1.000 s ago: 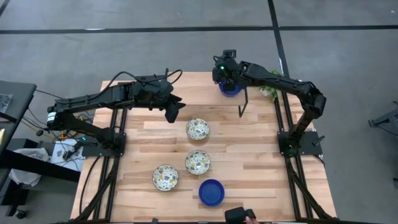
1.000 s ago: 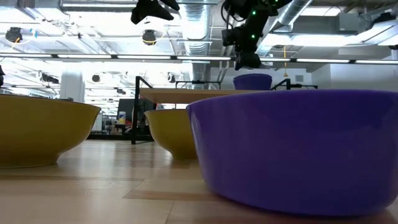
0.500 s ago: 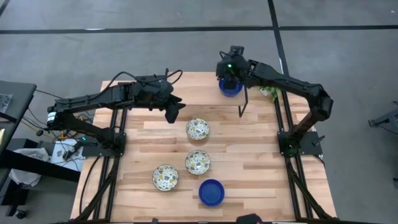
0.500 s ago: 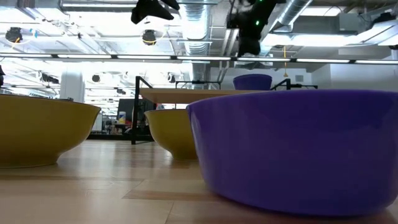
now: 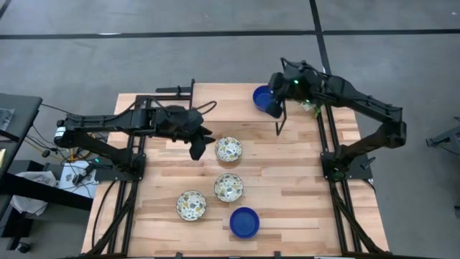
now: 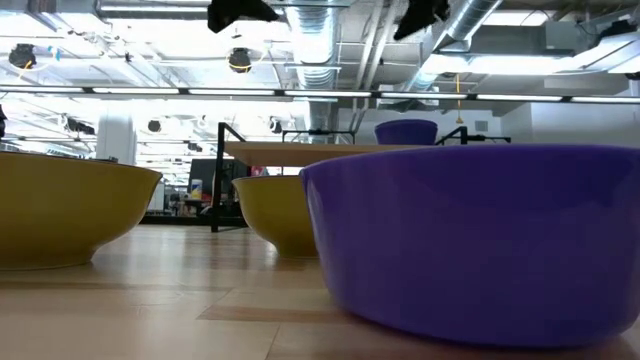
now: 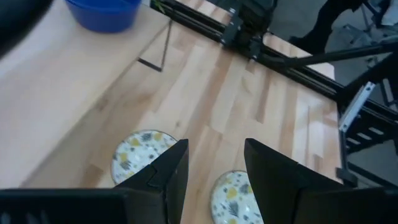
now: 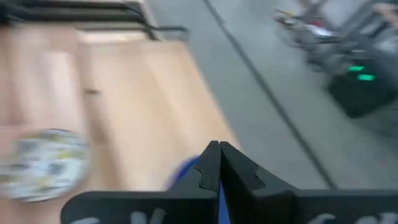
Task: Pick & Place Mini bowls
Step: Stack the blue bowl on the stacked blue bowls on the shelf
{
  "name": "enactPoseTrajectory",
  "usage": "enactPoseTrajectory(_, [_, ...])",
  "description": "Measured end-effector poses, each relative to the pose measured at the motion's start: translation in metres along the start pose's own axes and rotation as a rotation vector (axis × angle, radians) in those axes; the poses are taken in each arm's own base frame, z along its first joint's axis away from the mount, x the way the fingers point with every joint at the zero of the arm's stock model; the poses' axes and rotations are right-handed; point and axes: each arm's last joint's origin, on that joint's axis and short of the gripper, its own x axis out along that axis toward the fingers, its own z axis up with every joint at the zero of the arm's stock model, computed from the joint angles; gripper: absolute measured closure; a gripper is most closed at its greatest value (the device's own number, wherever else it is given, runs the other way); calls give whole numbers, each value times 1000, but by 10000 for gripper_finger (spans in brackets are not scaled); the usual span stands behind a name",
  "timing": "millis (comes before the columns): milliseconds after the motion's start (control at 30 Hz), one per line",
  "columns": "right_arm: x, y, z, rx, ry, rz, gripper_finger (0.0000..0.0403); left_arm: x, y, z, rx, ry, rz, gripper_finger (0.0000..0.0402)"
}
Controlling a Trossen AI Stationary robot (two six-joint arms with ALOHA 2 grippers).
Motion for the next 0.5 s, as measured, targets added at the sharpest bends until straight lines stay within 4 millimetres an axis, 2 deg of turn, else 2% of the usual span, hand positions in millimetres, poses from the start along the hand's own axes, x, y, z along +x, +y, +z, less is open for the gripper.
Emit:
enactPoseTrajectory(233, [-15,29,2,-34,-41,269,403,4,-27,-22,-36,-27,31,247])
enactPoseTrajectory(500, [-28,68,2,-42,3,412,403,2,-59,-60,-37,3,-14,247])
